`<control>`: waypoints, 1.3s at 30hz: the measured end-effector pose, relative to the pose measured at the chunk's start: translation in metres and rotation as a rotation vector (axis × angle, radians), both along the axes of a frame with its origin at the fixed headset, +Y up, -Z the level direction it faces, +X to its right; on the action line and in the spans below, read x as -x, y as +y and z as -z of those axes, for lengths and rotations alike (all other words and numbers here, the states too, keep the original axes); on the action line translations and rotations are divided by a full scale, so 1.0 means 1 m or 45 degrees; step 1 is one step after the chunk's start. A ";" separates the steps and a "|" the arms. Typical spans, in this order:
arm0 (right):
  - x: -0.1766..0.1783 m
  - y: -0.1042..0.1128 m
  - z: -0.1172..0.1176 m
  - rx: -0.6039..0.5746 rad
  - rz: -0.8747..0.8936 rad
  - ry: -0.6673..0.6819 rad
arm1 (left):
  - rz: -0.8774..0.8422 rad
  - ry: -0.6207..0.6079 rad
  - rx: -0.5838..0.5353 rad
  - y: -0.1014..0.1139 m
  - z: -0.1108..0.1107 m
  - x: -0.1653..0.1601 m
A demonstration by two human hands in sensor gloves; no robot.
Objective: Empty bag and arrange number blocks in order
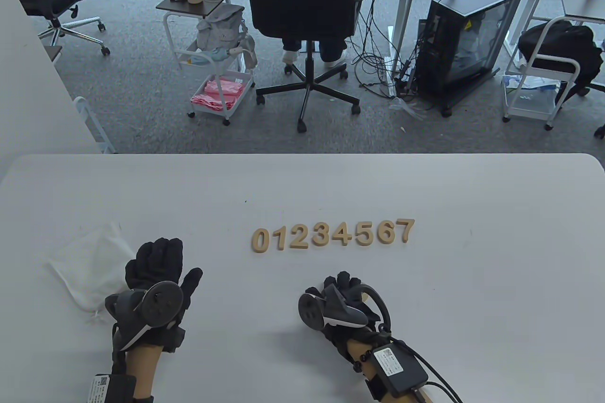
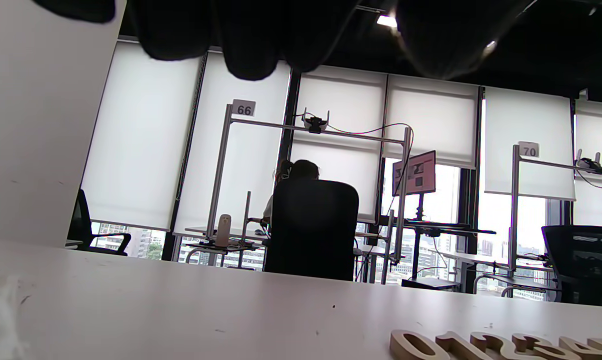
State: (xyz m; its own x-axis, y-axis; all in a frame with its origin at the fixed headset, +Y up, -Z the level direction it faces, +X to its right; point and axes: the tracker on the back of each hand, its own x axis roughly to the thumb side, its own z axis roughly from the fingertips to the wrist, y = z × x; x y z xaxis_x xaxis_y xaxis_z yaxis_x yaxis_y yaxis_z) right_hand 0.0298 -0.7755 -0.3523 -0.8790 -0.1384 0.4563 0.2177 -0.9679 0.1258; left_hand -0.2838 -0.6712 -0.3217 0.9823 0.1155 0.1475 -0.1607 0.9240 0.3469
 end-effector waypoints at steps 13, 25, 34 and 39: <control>0.006 0.000 -0.001 -0.061 0.012 0.035 | -0.005 -0.004 0.005 0.000 0.000 0.000; -0.015 0.035 0.001 -0.170 0.270 -0.055 | -0.009 -0.007 0.004 0.000 0.001 0.000; -0.085 0.054 0.014 -0.068 0.733 -0.290 | -0.014 -0.009 0.002 0.000 0.000 0.001; -0.125 0.063 0.019 -0.095 0.914 -0.459 | -0.020 -0.007 0.002 0.000 0.000 0.001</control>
State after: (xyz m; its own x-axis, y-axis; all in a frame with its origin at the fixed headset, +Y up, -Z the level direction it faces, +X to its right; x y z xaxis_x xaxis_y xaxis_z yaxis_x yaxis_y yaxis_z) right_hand 0.1552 -0.7128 -0.3713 -0.8565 0.4969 0.1399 -0.5019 -0.8649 -0.0010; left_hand -0.2849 -0.6709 -0.3218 0.9796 0.1308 0.1524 -0.1767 0.9220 0.3446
